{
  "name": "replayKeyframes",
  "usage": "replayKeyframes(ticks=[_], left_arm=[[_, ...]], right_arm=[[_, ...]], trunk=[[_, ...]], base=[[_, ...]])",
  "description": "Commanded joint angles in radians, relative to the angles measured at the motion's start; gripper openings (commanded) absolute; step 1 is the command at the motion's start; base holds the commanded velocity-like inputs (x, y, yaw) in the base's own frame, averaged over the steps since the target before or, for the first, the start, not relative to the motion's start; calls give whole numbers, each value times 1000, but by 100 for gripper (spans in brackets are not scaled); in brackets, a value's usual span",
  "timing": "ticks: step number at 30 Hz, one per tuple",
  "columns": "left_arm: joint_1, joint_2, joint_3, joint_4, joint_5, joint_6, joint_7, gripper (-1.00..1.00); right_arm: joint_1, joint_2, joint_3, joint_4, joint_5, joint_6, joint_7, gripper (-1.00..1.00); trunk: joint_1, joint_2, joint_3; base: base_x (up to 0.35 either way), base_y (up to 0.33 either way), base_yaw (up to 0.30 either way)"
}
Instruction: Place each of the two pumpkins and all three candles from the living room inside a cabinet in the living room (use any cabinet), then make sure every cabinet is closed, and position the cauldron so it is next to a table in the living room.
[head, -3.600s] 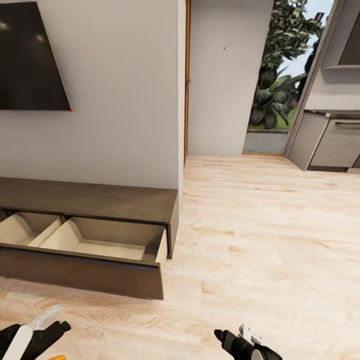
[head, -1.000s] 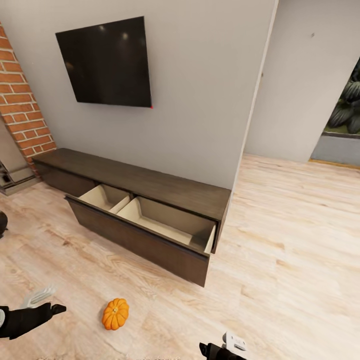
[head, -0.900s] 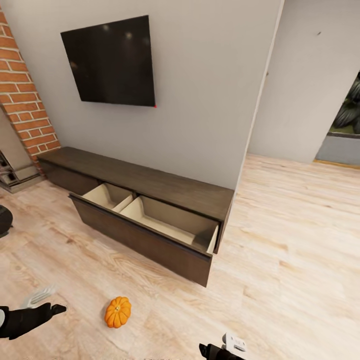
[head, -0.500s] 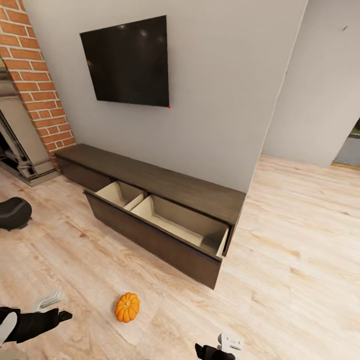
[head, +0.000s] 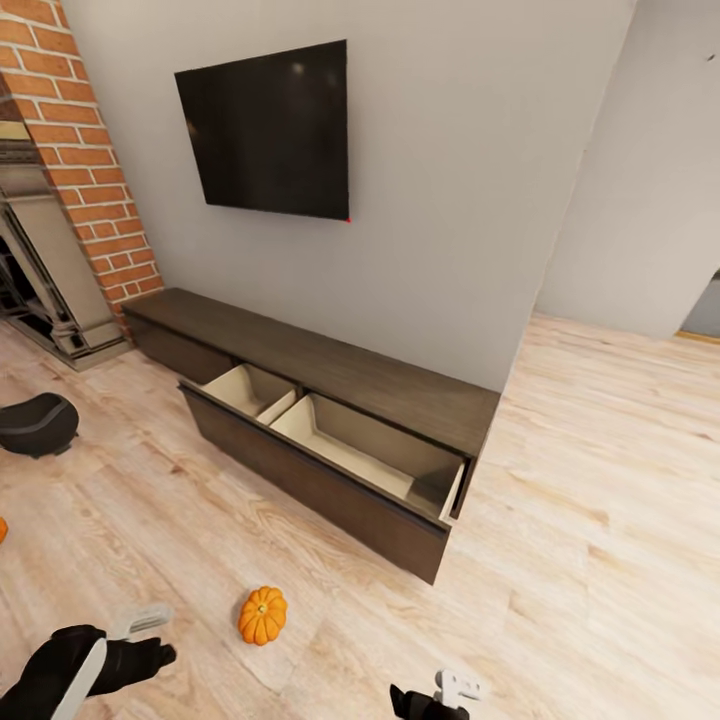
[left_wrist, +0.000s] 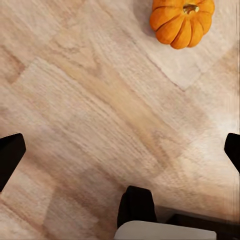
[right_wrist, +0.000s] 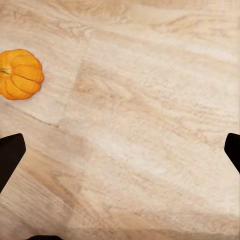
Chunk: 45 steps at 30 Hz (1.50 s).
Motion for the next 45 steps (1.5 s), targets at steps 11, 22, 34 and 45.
replayKeyframes(ticks=[11, 22, 34, 45], left_arm=[[-1, -9, 22, 0, 51, 13, -1, 100], [-1, -4, 53, -5, 50, 4, -56, 100], [-1, -5, 80, -7, 50, 9, -63, 100], [-1, -5, 78, -8, 50, 10, -61, 100]], right_arm=[[0, -1, 29, 44, -5, -58, 0, 100], [0, 0, 27, 49, -6, -60, 0, 100], [0, 4, 28, 48, -3, -59, -4, 100], [0, 21, 28, 49, -3, -59, -61, 100]], trunk=[[-42, 77, 37], [-46, 84, 40], [-46, 84, 42], [-46, 84, 42]], base=[[0, 0, 41], [32, 34, 0], [80, 66, 124], [-33, -19, 281]])
